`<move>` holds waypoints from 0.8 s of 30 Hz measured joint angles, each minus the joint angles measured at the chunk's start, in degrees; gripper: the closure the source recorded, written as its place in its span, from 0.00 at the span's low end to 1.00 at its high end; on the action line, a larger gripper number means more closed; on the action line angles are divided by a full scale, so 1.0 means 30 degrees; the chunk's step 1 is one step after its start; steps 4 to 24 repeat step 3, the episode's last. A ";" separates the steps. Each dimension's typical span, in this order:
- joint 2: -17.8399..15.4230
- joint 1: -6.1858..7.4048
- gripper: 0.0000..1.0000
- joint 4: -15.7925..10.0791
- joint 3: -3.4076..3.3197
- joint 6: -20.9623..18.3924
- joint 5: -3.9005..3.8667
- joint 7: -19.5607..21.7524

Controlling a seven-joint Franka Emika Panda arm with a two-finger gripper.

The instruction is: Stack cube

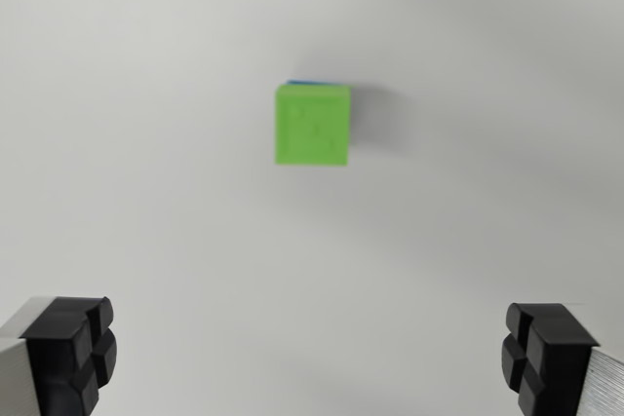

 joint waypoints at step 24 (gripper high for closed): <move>0.0000 0.0000 0.00 0.0000 0.0000 0.0000 0.0000 0.0000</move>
